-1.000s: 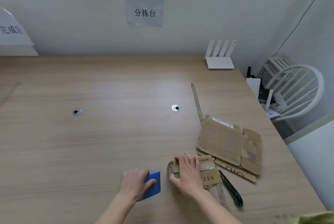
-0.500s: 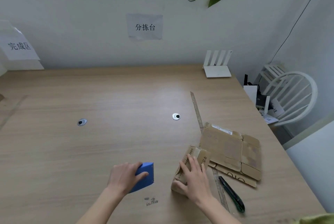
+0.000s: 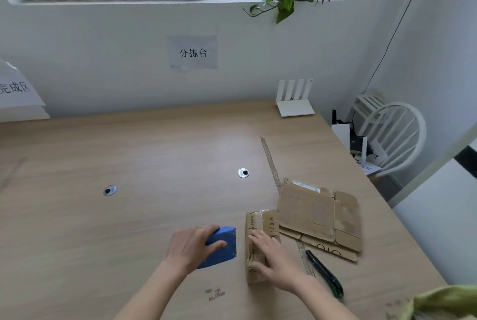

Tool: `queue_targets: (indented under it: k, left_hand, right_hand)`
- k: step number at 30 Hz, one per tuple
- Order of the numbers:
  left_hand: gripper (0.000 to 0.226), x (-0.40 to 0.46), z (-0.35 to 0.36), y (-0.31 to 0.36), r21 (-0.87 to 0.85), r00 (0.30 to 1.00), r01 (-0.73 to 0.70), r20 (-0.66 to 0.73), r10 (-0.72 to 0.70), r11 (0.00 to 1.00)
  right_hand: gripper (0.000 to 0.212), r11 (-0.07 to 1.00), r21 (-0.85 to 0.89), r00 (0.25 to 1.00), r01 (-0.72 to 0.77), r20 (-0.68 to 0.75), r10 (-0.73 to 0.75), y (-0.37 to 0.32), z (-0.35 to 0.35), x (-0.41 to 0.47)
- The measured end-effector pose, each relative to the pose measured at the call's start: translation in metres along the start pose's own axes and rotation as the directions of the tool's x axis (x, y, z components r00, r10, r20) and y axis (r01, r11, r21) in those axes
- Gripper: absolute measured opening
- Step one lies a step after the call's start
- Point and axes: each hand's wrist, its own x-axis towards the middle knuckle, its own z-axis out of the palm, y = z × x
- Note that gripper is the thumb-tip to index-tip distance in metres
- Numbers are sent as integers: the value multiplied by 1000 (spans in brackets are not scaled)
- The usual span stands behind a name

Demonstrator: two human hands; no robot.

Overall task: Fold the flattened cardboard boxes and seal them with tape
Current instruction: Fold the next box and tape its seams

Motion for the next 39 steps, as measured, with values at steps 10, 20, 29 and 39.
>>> queue_targets:
  k: [10, 20, 29, 39]
  left_hand:
    - [73, 39, -81, 27, -59, 988, -150, -55, 147, 987]
    - [81, 58, -175, 32, -95, 955, -268, -159, 251, 959]
    - [67, 42, -188, 23, -11, 971, -210, -115, 207, 978]
    - [44, 22, -137, 17, -85, 999, -16, 45, 20, 996]
  right_hand:
    - [39, 738, 671, 990, -66, -47, 132, -57, -94, 6]
    - [33, 635, 767, 938, 90, -280, 206, -103, -170, -10]
    - [1, 756, 654, 885, 31, -369, 283, -118, -177, -27]
    - [21, 596, 790, 868, -148, -185, 461, -66, -118, -57]
